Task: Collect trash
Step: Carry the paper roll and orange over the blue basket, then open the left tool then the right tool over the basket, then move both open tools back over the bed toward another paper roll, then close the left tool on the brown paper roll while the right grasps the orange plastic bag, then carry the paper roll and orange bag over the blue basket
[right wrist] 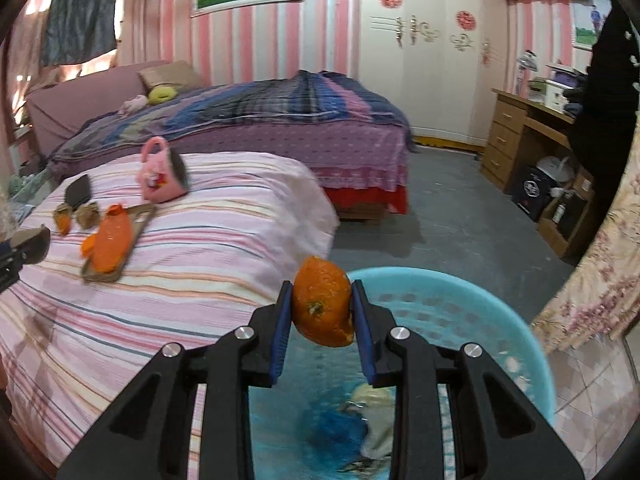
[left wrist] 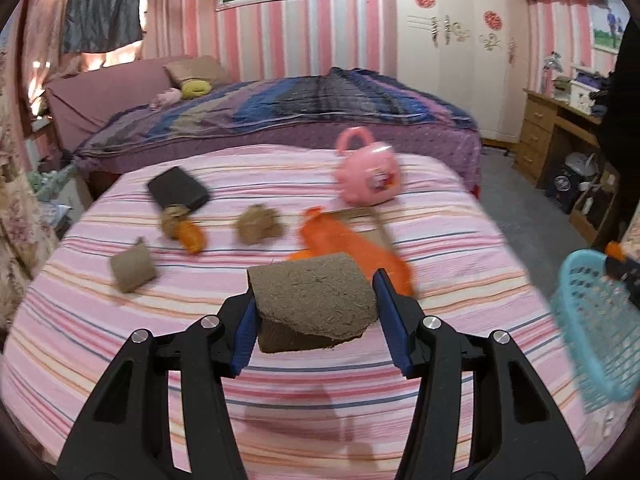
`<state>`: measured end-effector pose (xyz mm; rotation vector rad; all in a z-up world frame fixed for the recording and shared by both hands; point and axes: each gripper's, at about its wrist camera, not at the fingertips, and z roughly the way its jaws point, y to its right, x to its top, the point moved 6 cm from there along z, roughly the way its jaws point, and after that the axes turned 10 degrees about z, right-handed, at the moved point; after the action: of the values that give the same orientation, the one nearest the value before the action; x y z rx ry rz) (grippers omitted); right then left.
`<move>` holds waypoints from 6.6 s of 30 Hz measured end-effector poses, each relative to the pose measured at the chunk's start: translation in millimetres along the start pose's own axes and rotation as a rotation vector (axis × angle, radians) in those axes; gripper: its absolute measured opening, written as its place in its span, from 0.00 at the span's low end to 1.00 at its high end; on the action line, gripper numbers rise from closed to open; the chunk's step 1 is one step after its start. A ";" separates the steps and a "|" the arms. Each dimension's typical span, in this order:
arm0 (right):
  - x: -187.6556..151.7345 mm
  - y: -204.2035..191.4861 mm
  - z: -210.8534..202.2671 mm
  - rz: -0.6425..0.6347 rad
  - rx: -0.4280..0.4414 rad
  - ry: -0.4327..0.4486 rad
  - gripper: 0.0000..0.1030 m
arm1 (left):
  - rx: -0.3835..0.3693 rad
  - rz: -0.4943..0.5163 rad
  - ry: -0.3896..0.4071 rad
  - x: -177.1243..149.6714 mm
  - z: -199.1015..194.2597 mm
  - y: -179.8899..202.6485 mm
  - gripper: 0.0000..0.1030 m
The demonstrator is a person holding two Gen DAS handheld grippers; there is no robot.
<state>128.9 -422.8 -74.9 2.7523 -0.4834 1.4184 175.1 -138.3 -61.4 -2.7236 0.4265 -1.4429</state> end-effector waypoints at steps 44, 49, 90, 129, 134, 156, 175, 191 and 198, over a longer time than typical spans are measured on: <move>-20.9 141.3 -19.1 0.133 -0.155 0.017 0.29 | -0.314 0.143 0.051 29.3 -8.7 230.9 0.92; -19.4 129.8 -16.7 0.110 -0.146 0.014 0.29 | -0.245 0.133 0.060 27.7 -6.6 201.5 0.94; -1.7 -101.4 18.4 -0.042 -0.023 0.032 0.95 | 0.052 -0.048 -0.009 -3.9 15.2 -114.5 0.95; -1.5 -196.4 92.3 -0.124 0.060 -0.090 0.95 | 0.132 -0.283 -0.237 -46.8 113.0 -226.5 0.89; -3.3 -197.8 92.4 -0.120 0.076 -0.096 0.95 | 0.121 -0.279 -0.261 -49.6 116.0 -223.7 0.69; -5.1 -208.1 81.0 -0.132 0.116 -0.078 0.95 | 0.108 -0.162 -0.190 -47.7 71.6 -216.6 0.62; -26.2 -236.1 95.9 -0.229 0.149 -0.185 0.63 | 0.096 -0.180 -0.204 -50.7 76.8 -217.9 0.62; -24.0 -235.2 89.6 -0.208 0.198 -0.162 0.08 | 0.098 -0.170 -0.182 -44.2 68.2 -215.1 0.62; -11.3 -225.7 77.4 -0.184 0.202 -0.108 0.05 | 0.097 -0.157 -0.172 -40.4 63.8 -208.0 0.62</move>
<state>246.2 -216.1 -99.6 2.9486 -0.0860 1.3505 252.6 65.6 -98.5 -2.8255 0.1342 -1.2090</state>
